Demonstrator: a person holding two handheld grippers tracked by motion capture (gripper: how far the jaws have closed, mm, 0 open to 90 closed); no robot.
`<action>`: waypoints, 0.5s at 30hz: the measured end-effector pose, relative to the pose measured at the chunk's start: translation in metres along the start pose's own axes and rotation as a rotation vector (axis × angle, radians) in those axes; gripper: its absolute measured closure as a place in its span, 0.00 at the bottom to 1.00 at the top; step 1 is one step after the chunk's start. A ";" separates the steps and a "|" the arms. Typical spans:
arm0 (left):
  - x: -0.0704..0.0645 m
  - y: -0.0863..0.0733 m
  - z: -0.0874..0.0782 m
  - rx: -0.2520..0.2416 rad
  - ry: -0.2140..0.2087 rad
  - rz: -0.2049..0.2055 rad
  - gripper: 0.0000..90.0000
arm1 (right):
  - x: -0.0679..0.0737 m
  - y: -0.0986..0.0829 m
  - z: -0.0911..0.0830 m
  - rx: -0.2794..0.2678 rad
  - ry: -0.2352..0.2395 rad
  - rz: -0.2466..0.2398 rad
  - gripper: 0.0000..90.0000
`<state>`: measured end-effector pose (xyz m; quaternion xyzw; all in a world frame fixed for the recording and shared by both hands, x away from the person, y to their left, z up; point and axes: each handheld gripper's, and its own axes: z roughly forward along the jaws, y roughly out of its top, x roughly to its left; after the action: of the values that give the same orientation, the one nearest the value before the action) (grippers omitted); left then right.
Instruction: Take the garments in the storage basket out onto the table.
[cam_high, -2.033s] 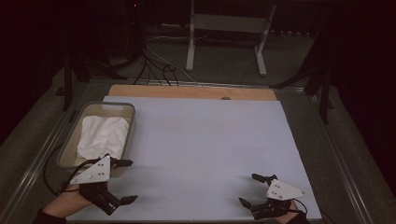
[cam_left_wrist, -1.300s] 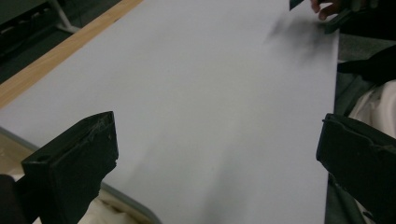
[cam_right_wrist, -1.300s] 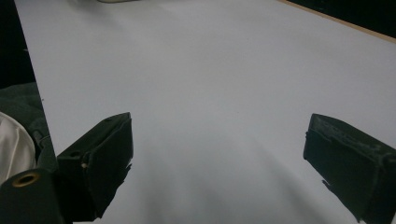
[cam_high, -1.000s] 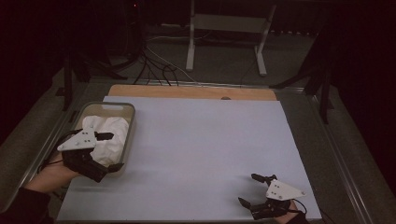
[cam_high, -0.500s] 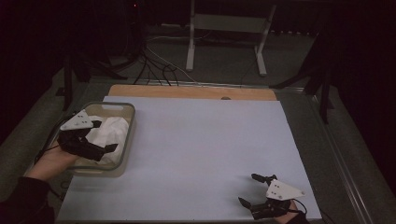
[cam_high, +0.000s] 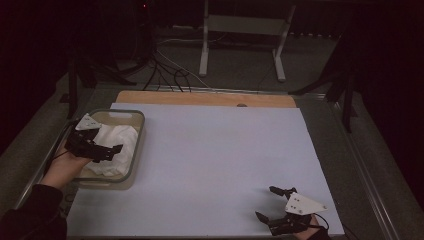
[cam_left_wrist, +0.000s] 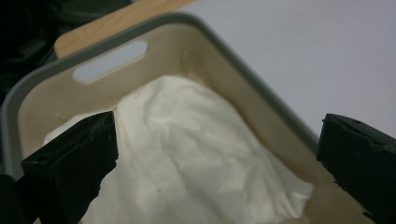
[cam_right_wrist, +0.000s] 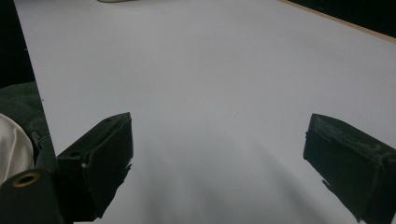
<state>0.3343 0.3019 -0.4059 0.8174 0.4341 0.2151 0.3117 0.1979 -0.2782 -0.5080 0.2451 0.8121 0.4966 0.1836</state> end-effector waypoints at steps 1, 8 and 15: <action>0.001 0.000 0.002 0.003 0.013 -0.012 0.00 | 0.000 0.000 0.000 0.003 0.003 0.003 0.09; 0.004 0.002 0.015 0.076 0.048 -0.104 0.00 | 0.000 0.000 -0.001 0.003 0.004 0.005 0.09; 0.005 0.004 0.033 0.165 0.070 -0.156 0.00 | 0.000 0.000 -0.001 0.004 0.005 -0.003 0.09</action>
<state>0.3597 0.2941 -0.4261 0.7959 0.5233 0.1823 0.2438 0.1976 -0.2792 -0.5076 0.2430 0.8139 0.4955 0.1816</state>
